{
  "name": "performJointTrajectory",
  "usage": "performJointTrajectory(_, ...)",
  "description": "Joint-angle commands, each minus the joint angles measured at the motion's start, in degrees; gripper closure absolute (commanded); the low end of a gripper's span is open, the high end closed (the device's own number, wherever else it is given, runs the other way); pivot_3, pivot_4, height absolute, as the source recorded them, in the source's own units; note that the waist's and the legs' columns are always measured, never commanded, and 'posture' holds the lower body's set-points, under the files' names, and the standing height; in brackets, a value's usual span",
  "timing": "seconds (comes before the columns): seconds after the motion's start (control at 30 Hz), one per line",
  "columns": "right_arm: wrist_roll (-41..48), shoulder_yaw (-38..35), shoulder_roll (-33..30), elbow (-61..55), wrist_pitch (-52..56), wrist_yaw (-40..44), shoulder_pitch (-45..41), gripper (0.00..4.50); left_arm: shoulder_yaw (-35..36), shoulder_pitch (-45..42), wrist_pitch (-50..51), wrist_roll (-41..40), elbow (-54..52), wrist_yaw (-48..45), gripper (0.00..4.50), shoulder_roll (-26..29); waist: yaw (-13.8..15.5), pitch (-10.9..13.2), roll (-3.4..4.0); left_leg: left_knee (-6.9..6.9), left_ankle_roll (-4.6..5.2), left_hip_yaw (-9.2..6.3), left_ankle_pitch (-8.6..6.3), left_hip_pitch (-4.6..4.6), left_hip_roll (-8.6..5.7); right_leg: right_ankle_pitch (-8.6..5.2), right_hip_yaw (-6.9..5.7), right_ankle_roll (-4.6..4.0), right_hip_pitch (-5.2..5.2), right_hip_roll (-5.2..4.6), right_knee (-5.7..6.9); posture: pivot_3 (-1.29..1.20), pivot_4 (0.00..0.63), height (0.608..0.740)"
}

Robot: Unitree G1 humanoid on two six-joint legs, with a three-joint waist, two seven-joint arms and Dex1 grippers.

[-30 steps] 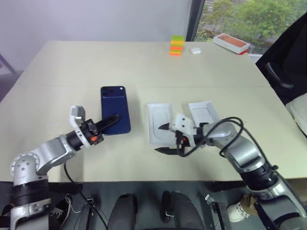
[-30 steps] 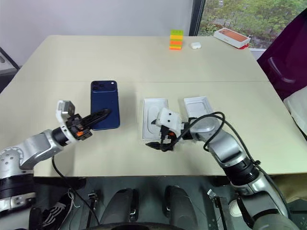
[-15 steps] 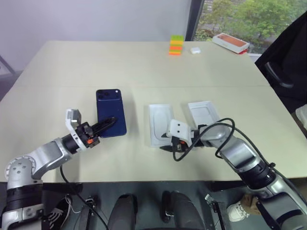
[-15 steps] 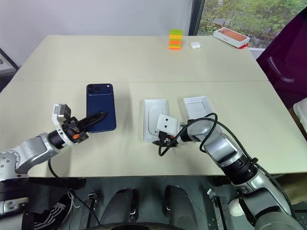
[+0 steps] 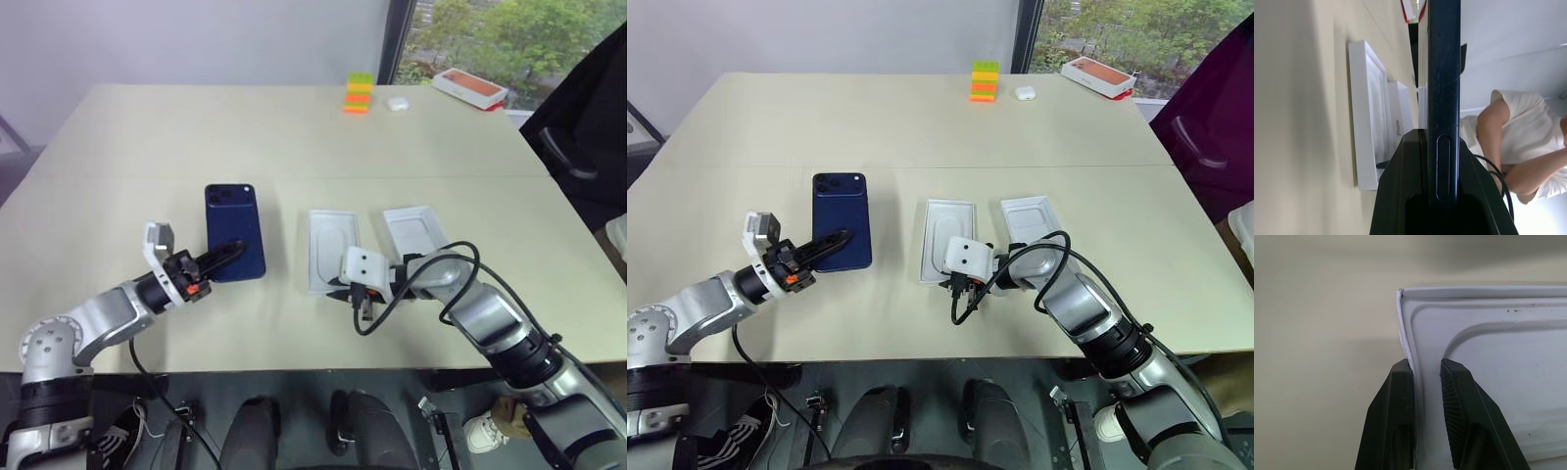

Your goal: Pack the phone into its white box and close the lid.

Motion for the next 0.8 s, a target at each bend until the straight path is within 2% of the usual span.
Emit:
performJointTrajectory(0.03,0.8,-0.1,0.9,-0.3,0.3,0.6,0.6,4.15,0.5,-0.2,-0.4,-2.5,-2.9,-0.6,4.5,1.1,-0.1,0.0,0.0,0.0,0.0,0.0,0.0,0.0,0.01,0.0,0.0,0.0,0.0,0.0,0.0,0.0,0.15,0.74)
performJointTrajectory(0.2,1.3,0.4,1.1,-1.9,-2.1,1.7,1.3,4.15,0.5,-0.6,-0.7,-2.7,-2.9,-0.8,4.5,1.7,-0.1,0.0,0.0,-0.01,0.0,-0.01,0.0,0.0,0.06,0.0,-0.01,0.0,-0.01,0.05,0.0,0.0,0.15,0.74)
performJointTrajectory(0.43,3.4,2.2,5.6,-5.4,-0.7,2.1,2.4,4.15,1.2,-2.0,-0.8,-2.6,-1.2,-1.3,4.5,2.4,-0.1,0.0,0.01,-0.01,0.0,-0.01,0.0,0.0,0.22,0.01,0.0,0.0,-0.03,0.25,0.0,0.0,0.15,0.74)
performJointTrajectory(0.63,0.8,3.9,10.2,-2.5,1.3,-2.3,1.1,4.15,0.8,-2.1,-0.6,-2.8,-1.1,-1.3,4.5,2.4,-0.2,0.0,0.01,-0.01,-0.01,-0.01,0.0,0.01,0.31,-0.05,0.01,-0.13,-0.06,0.36,0.0,0.0,0.15,0.74)
performJointTrajectory(0.77,-0.4,4.0,11.1,-0.9,0.9,-3.4,0.6,4.15,0.5,-1.6,-0.7,-2.8,-1.8,-1.0,4.5,2.2,-0.1,0.0,0.02,-0.01,-0.01,0.0,0.0,0.01,0.31,0.06,0.01,-0.28,-0.07,0.36,0.0,0.0,0.15,0.74)
performJointTrajectory(0.8,-0.6,4.0,11.2,-0.8,0.6,-3.6,0.5,3.66,0.5,-1.5,-0.7,-2.8,-1.8,-1.0,4.5,2.2,-0.1,0.0,0.01,-0.01,-0.01,0.01,0.0,0.01,0.31,0.06,0.02,-0.28,-0.07,0.36,0.0,0.0,0.15,0.74)
